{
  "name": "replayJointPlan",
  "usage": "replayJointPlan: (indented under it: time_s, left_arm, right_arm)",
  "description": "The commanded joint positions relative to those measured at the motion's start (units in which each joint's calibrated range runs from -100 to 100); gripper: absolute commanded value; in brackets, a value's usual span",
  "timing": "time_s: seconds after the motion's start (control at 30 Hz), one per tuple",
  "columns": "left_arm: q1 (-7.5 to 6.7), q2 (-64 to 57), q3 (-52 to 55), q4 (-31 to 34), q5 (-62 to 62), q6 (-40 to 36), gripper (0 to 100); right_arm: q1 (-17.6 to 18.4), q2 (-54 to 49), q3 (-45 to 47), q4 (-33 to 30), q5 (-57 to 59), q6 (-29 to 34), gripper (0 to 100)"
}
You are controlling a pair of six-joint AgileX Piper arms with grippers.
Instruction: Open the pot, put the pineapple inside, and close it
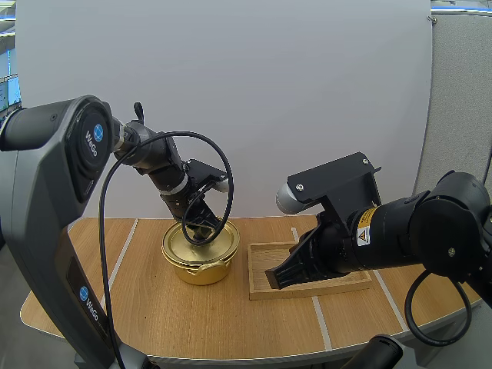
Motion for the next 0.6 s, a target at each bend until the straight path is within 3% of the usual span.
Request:
replayJointPlan:
  time_s: [0.0, 0.33, 0.43, 0.57]
  left_arm:
    - [-0.1, 1.25, 1.5, -0.49, 3.39, 0.21, 0]
    - [-0.1, 1.1, 1.5, -0.49, 6.9, 0.21, 3]
    - [-0.1, 0.19, 1.5, -0.49, 8.9, 0.21, 18]
    - [-0.1, -1.06, 1.5, -0.49, 8.25, 0.21, 46]
  right_arm:
    - [-0.14, -0.54, 0.03, -0.42, 0.25, -0.44, 0]
    - [-0.14, -0.54, 0.03, -0.42, 0.25, -0.44, 0]
    - [-0.14, -0.54, 0.03, -0.42, -0.15, -0.44, 0]
    - [-0.14, -0.25, 0.03, -0.42, -0.25, -0.44, 0]
